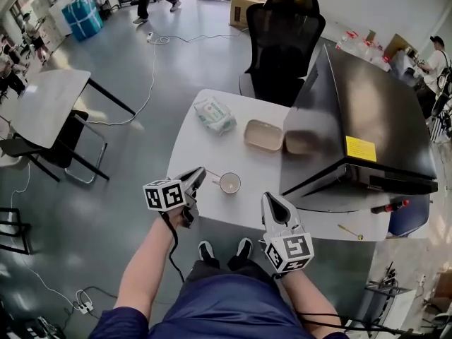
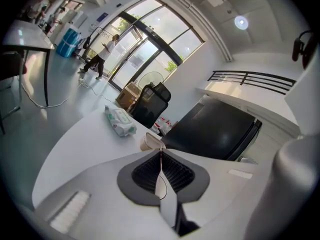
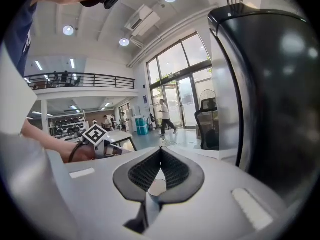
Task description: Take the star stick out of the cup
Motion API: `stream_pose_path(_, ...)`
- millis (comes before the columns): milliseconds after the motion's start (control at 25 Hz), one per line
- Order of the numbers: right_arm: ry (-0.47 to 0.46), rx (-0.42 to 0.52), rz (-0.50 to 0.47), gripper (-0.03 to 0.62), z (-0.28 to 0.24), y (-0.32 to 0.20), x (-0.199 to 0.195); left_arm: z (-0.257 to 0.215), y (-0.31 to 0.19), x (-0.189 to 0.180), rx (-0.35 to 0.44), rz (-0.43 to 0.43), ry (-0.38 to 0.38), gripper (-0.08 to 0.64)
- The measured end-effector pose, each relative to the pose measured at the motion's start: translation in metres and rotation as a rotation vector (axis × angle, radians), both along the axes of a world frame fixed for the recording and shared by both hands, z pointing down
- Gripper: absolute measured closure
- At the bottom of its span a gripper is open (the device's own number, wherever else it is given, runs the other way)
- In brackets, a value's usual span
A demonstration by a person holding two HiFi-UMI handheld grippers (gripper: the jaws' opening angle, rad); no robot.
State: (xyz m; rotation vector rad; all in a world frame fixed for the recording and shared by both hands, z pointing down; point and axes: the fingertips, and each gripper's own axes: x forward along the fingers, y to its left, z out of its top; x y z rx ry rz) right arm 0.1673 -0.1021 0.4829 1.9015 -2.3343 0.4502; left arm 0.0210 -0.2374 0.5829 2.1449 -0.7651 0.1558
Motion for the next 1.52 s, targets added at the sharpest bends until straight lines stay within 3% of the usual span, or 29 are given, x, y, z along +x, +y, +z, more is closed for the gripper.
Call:
stream_pose_path(560,-0.004,0.054,-0.155,0.586,-0.021,-0.02,-0.017,-0.087,0.022,-0.043,0.153,-0.222,0.089,0.551)
stream_pose_path(1000,-0.056,0.063,-0.273,0.586,-0.024,-0.028,-0.026,-0.131,0.054,-0.076,0.233,-0.443,0.149,0.549)
stream_pose_path(1280,-0.068,0.092,-0.303,0.585,-0.032,-0.043,-0.039,-0.151,0.068,-0.107,0.288,-0.545,0.167,0.551)
stream_pose_path(1520,-0.055,0.119,-0.295,0.586,-0.05,-0.048,-0.056,-0.17,0.072,-0.135,0.318,-0.577,0.205,0.55)
